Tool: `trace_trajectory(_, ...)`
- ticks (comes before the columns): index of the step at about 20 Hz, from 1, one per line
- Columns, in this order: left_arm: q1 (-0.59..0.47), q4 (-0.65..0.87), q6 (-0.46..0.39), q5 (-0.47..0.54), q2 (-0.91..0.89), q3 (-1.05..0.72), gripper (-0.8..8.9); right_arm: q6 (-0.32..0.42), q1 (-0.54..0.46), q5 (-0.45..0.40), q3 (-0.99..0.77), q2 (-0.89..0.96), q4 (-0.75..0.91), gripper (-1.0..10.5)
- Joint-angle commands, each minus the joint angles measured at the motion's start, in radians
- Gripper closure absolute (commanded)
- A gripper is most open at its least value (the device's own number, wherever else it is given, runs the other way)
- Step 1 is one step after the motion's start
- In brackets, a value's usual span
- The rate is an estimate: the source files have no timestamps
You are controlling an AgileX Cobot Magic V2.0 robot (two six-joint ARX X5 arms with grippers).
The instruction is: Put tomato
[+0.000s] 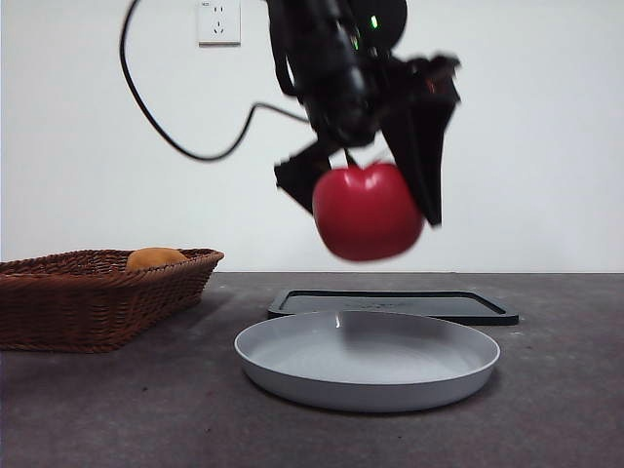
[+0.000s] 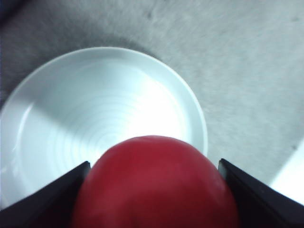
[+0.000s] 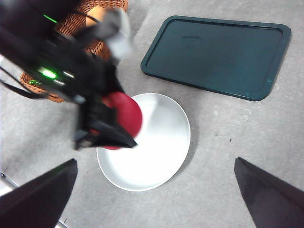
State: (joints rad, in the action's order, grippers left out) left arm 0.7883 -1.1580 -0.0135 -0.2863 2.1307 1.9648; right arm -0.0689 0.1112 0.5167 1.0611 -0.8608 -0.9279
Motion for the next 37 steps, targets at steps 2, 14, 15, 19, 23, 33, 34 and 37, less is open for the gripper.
trace_trajectory(2, 0.011, 0.001, -0.01, 0.055, 0.084, 0.025, 4.49, -0.011, 0.003, -0.001, 0.015, -0.008, 0.005, 3.7)
trace_trajectory(14, 0.011, 0.055, -0.001, 0.087, 0.163, 0.025, 4.49, -0.01, 0.003, -0.001, 0.015, -0.008, 0.003, 3.7)
trace_trajectory(15, 0.011, 0.054, -0.001, 0.087, 0.169, 0.025, 4.49, -0.01, 0.003, -0.001, 0.015, -0.008, 0.003, 3.7)
trace_trajectory(19, 0.011, 0.054, 0.0, 0.087, 0.189, 0.025, 4.48, -0.01, 0.003, -0.001, 0.015, -0.008, 0.003, 3.7)
trace_trajectory(23, 0.011, 0.054, 0.002, 0.087, 0.189, 0.025, 4.4, -0.01, 0.003, -0.001, 0.015, -0.008, 0.003, 3.7)
trace_trajectory(33, -0.005, -0.059, -0.001, 0.086, 0.188, 0.165, 1.88, -0.01, 0.003, -0.001, 0.015, -0.008, -0.001, 3.7)
trace_trajectory(34, -0.005, -0.095, -0.001, 0.086, 0.188, 0.219, 1.88, -0.01, 0.003, -0.001, 0.015, -0.008, -0.002, 3.7)
trace_trajectory(37, -0.005, -0.212, -0.002, 0.086, 0.187, 0.369, 1.88, -0.01, 0.003, -0.001, 0.015, -0.008, -0.002, 3.7)
